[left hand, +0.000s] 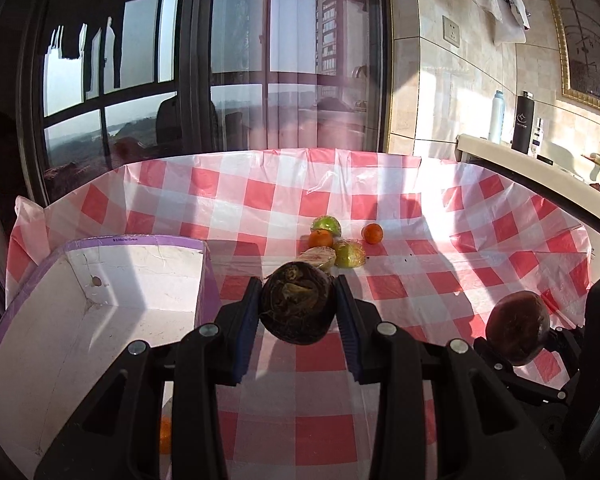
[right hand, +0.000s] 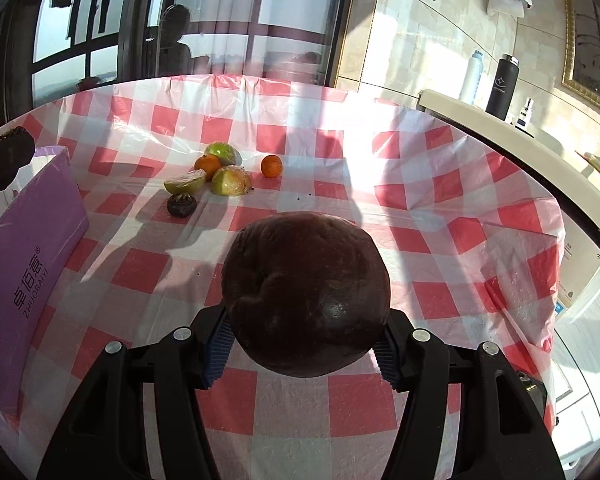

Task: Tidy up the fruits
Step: 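Carry the pomegranate and mangosteen over the white box, then release the mangosteen with the left gripper while the right releases the pomegranate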

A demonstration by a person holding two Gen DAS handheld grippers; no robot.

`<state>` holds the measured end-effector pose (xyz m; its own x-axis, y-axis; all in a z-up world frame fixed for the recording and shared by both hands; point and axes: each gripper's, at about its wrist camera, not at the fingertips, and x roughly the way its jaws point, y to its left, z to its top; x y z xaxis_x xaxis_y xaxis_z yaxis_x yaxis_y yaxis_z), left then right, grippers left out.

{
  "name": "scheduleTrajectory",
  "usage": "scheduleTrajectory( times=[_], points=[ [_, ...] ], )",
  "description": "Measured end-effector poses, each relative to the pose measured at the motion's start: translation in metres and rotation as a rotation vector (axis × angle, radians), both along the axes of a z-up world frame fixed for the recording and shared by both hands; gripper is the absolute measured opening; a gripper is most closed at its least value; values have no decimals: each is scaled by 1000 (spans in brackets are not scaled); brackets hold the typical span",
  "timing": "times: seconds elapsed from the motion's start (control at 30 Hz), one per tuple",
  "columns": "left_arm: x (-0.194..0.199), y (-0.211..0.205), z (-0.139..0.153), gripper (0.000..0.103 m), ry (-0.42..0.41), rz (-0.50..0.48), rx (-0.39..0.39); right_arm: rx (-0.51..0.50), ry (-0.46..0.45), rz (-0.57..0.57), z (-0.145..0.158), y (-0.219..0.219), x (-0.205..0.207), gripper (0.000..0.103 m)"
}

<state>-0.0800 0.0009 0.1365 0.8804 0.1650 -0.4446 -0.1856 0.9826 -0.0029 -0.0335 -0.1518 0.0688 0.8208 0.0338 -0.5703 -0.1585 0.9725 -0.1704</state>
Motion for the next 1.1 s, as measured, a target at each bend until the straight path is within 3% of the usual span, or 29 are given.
scheduleTrajectory(
  times=[0.43, 1.1],
  points=[
    [-64, 66, 32, 37, -93, 98, -28, -59, -104, 102, 39, 58, -43, 59],
    [-94, 196, 0, 37, 53, 262, -49, -144, -124, 349, 44, 209, -53, 59]
  ],
)
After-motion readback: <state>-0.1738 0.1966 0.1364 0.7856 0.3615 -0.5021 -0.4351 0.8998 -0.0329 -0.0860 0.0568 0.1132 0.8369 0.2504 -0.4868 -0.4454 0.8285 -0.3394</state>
